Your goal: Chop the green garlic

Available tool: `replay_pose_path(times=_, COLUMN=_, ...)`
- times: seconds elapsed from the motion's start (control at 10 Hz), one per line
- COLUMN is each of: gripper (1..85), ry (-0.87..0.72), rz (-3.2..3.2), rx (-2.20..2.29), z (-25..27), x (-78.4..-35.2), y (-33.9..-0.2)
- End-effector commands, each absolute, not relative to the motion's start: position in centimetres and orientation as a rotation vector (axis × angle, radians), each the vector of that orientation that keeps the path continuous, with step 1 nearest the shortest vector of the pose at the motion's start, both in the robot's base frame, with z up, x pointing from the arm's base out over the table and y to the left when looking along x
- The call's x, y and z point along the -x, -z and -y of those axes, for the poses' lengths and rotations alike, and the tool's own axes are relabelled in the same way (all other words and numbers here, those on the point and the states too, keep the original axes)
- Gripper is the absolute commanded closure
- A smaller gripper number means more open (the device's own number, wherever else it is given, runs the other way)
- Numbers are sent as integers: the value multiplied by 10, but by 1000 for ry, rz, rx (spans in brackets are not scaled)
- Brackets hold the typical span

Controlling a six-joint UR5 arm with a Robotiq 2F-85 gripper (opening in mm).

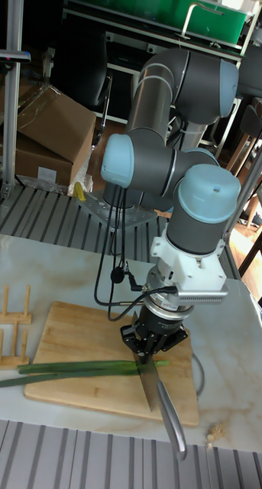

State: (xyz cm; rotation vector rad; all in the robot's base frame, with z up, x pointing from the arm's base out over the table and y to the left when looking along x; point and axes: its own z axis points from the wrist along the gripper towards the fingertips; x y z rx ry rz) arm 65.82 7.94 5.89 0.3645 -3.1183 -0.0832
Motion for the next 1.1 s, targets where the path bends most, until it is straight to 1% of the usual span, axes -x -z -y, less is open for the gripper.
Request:
replay_pose_path(times=0.0, gripper=843, ry=145, rz=3127, rx=-377, z=-82, x=-661, y=-62)
replay_pose_path(times=0.2, gripper=843, ry=157, rz=3109, rx=-405, z=-78, x=-662, y=-74)
replay_pose_path(times=0.5, gripper=843, ry=132, rz=3158, rx=-406, z=-77, x=-670, y=-63)
replay_pose_path(times=1.0, gripper=843, ry=130, rz=3131, rx=-380, z=-74, x=-667, y=-56)
